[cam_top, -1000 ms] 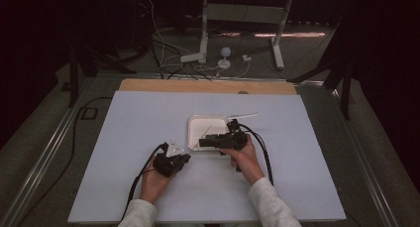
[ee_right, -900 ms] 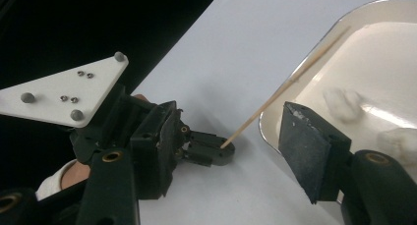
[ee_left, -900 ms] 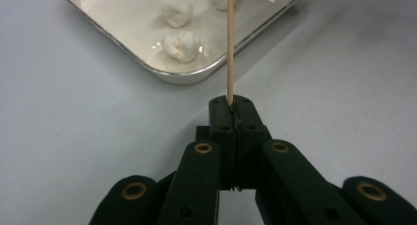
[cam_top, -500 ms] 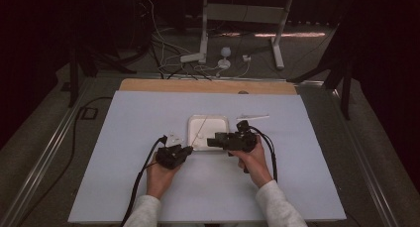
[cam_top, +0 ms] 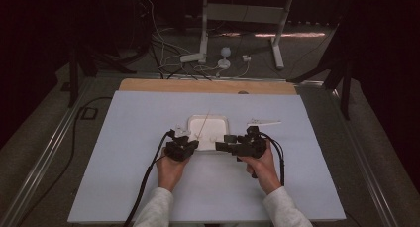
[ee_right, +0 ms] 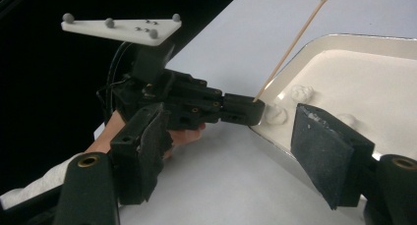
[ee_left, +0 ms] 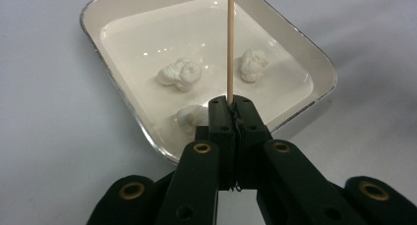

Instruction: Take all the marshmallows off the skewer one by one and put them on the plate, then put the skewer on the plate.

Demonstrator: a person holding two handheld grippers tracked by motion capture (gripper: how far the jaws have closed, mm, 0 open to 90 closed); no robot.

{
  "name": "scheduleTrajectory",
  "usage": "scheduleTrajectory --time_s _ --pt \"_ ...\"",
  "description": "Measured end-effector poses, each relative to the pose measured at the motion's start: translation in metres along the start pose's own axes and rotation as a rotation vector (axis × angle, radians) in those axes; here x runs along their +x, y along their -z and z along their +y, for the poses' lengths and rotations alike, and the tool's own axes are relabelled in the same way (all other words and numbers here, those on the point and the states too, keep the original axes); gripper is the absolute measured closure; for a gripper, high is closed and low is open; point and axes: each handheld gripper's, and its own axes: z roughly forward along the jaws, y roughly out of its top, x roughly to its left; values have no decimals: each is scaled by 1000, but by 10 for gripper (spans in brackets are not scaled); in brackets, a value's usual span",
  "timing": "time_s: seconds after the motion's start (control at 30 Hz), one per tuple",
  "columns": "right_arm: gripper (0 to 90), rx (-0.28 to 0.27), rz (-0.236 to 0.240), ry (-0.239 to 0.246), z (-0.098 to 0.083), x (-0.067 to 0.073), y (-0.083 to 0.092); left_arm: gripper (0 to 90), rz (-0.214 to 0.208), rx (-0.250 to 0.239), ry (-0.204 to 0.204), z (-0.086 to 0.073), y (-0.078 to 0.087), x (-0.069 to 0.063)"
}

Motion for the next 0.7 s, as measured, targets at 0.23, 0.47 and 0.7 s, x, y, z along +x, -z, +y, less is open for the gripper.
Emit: scheduleTrajectory --time_s 0.23,0.47,0.7 --pt "285 -18 -11 -6 -5 -1 9 892 13 16 18 4 -6 -2" --pt "285 -29 -19 -20 -7 -4 14 891 21 24 41 6 -11 -3" --pt "285 -30 -29 -23 -9 -5 19 888 31 42 57 5 -15 -5"
